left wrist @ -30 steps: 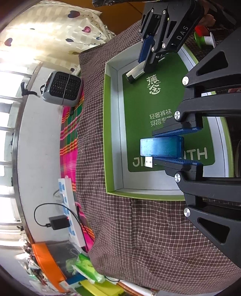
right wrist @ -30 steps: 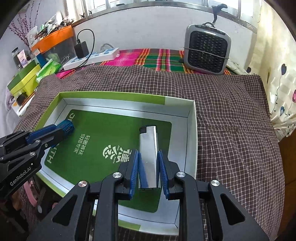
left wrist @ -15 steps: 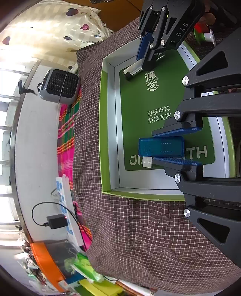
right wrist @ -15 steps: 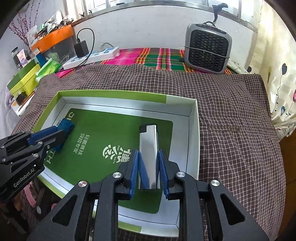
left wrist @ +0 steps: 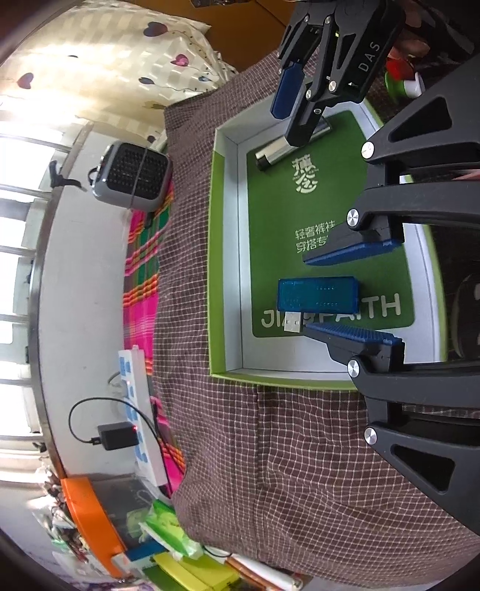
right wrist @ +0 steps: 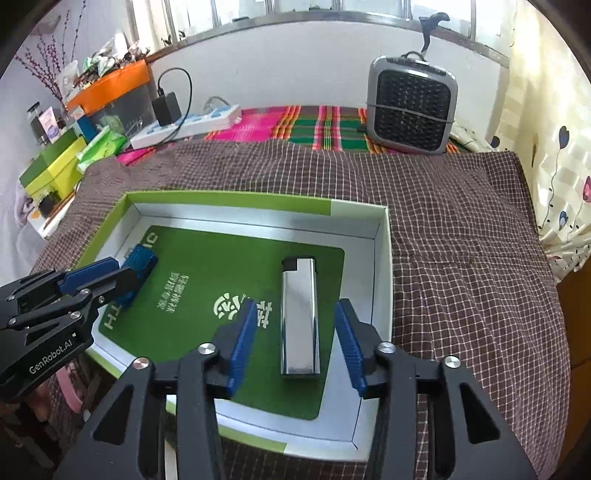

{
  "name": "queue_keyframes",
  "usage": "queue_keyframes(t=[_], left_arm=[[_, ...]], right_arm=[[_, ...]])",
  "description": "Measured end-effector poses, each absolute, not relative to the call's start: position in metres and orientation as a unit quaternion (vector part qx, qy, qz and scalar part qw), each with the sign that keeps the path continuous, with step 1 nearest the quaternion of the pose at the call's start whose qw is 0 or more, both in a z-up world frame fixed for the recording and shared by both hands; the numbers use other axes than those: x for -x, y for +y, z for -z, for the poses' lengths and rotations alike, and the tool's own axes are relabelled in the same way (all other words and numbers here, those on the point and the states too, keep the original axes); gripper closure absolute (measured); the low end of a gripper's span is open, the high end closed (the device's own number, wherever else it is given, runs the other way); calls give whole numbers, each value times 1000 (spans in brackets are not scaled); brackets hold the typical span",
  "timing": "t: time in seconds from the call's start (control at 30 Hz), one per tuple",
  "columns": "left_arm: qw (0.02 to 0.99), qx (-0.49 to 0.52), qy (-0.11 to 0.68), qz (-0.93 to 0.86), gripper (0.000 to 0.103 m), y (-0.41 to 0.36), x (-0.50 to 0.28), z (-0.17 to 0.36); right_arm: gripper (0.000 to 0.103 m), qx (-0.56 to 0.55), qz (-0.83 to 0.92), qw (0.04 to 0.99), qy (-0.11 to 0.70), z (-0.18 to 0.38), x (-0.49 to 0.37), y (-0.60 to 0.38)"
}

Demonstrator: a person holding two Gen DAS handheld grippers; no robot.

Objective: Organize rigid objects
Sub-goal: 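Open the left tool releasing the USB stick while the right releases the lighter, then withdraw both tools from the box toward the remaining objects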

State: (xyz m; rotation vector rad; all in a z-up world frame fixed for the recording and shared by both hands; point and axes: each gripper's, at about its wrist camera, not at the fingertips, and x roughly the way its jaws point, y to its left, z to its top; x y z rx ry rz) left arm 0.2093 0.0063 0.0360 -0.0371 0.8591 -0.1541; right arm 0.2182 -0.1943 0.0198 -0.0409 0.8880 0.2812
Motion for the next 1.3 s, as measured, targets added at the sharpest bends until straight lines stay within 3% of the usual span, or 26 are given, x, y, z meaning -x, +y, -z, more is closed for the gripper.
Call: queue_keyframes(t=[0.57, 1.3], left_arm=[[921, 50, 381, 61, 63, 34, -156, -62], [911, 130, 388, 48, 60, 82, -91, -39]], right_arm=[[56, 6, -106, 918, 381, -46, -161, -230], [51, -42, -101, 918, 382, -26, -85, -271]])
